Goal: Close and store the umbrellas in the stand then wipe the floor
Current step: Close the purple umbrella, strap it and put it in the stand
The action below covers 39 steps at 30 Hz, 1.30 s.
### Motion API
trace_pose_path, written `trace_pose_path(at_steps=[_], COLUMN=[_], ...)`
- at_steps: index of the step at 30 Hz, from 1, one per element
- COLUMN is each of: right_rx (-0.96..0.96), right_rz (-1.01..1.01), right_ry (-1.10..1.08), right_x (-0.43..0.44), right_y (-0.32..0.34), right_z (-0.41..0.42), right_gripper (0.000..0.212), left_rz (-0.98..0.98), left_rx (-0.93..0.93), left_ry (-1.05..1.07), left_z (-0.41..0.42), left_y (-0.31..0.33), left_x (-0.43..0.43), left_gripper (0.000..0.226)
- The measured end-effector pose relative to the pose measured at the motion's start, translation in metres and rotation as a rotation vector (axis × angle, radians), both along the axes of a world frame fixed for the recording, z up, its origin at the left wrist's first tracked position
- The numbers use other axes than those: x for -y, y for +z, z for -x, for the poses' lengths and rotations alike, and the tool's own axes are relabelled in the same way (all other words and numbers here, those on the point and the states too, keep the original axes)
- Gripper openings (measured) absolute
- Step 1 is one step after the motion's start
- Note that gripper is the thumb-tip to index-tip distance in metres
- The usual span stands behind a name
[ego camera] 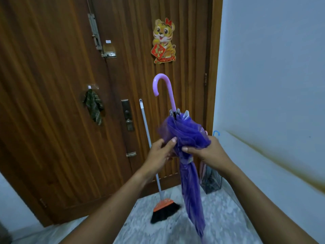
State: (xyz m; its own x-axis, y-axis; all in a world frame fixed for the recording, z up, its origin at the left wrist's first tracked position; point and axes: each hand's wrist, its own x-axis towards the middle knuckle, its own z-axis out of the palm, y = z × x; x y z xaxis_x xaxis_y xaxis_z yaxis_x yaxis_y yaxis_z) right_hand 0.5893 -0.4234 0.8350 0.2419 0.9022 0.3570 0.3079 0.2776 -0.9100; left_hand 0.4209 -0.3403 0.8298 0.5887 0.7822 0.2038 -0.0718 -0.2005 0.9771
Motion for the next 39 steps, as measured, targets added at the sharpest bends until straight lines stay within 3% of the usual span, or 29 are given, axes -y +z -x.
trace_pose_path(at_steps=[7,10,13,22,32,39], right_rx=[-0.035,-0.022,-0.012,0.048,0.128,0.145], right_rz=[0.056,0.089,0.112,0.103,0.107,0.134], right_ry=[-0.084,-0.077,-0.056,-0.109,-0.375,-0.534], right_x=[-0.062,-0.082,-0.107,-0.206,-0.342,-0.411], right_y=[-0.010,-0.009,-0.013,-0.024,-0.033,-0.067], right_z=[-0.102,-0.130,-0.155,-0.243,-0.366,-0.452], right_gripper=[0.021,0.015,0.023,0.037,0.037,0.035], left_rz=[0.036,0.051,-0.013,-0.048,0.007,-0.075], left_rx=[-0.073,-0.081,-0.068,0.004,0.059,0.036], left_ry=[-0.003,-0.008,-0.025,-0.074,-0.182,-0.180], left_z=[-0.104,-0.130,-0.154,-0.253,-0.400,-0.489], left_y=[0.001,-0.001,-0.005,-0.027,-0.036,-0.057], left_x=[-0.058,-0.082,-0.105,-0.228,-0.388,-0.456], left_gripper=[0.013,0.033,0.020,0.035,0.036,0.037])
